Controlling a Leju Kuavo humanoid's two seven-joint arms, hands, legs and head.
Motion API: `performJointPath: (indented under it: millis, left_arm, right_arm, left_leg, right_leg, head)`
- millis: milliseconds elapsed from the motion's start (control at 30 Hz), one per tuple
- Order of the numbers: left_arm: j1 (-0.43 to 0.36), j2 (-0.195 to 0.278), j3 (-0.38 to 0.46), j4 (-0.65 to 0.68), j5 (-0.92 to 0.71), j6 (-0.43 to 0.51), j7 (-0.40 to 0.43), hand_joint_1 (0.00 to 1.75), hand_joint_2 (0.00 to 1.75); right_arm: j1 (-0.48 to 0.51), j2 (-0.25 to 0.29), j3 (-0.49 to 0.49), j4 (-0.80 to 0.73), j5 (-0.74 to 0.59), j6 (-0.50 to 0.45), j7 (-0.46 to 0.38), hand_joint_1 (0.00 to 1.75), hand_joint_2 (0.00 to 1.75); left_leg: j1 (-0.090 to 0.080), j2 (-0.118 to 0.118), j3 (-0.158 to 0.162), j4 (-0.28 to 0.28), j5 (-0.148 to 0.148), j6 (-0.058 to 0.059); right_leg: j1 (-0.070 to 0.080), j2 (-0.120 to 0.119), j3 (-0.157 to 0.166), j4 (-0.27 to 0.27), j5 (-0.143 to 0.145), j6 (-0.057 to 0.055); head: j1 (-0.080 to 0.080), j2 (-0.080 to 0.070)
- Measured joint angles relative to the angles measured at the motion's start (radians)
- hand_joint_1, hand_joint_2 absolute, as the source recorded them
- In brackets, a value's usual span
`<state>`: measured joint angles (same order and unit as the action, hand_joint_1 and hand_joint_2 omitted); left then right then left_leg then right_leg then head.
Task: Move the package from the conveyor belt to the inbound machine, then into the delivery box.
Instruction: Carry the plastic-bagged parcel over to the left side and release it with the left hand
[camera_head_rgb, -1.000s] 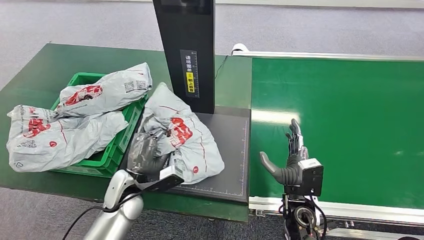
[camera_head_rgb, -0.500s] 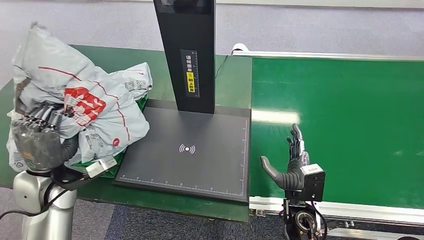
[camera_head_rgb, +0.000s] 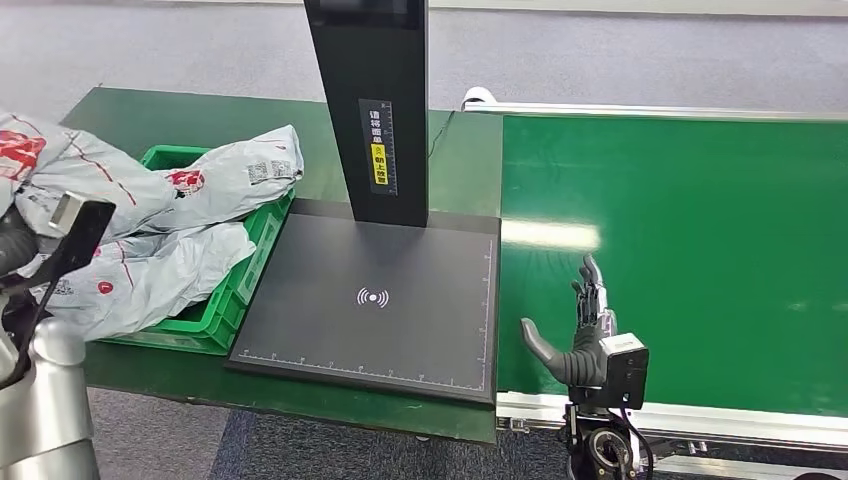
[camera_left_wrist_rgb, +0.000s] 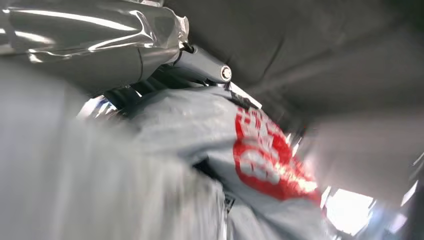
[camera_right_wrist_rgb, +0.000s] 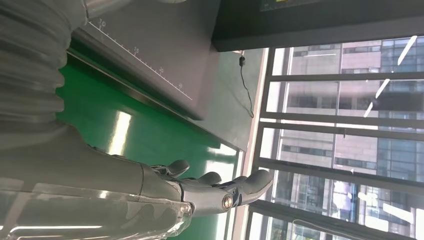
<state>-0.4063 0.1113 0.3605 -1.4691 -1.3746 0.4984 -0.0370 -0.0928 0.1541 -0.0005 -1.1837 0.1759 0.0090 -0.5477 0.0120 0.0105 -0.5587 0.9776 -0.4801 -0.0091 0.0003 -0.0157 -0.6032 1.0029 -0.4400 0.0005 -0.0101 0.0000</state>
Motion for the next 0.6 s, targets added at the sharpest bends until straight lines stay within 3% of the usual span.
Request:
performJointPath:
  millis: [100,233,433,600]
  left_arm:
    - [-0.088,0.072,-0.048,0.157,-0.015,-0.157,0.108,1.75,1.75]
    - [-0.249,0.133,-0.119,0.397,0.043,-0.348,0.167,1.75,1.75]
    - [-0.457,0.164,-0.219,0.729,0.141,-0.587,0.135,1.75,1.75]
    - [-0.518,0.170,-0.292,0.875,0.153,-0.644,0.111,1.75,1.75]
  right_arm:
    - [-0.003,0.000,0.001,0.000,0.008,0.001,0.007,0.00,1.75]
    - [-0.008,-0.001,0.000,0.000,0.019,0.006,0.011,0.00,1.75]
    - [-0.013,-0.002,-0.002,0.000,0.027,0.010,0.015,0.00,1.75]
    - [-0.018,-0.008,-0.004,0.000,0.027,0.009,0.019,0.00,1.75]
  left_leg:
    - [0.000,0.000,0.000,0.000,0.001,0.000]
    - [0.000,-0.001,0.000,0.001,0.001,0.000]
    - [-0.001,-0.001,-0.001,0.001,0.001,0.000]
    - [-0.001,-0.001,-0.001,0.001,0.001,0.000]
  right_leg:
    - [0.000,0.000,0.000,0.000,0.001,0.000]
    - [0.000,-0.001,0.001,0.000,0.001,0.000]
    - [-0.001,0.000,0.000,0.000,0.001,0.000]
    - [-0.001,-0.001,0.000,0.000,0.001,0.000]
  head:
    - [0.000,0.000]
    - [0.000,0.000]
    - [0.000,0.000]
    - [0.000,0.000]
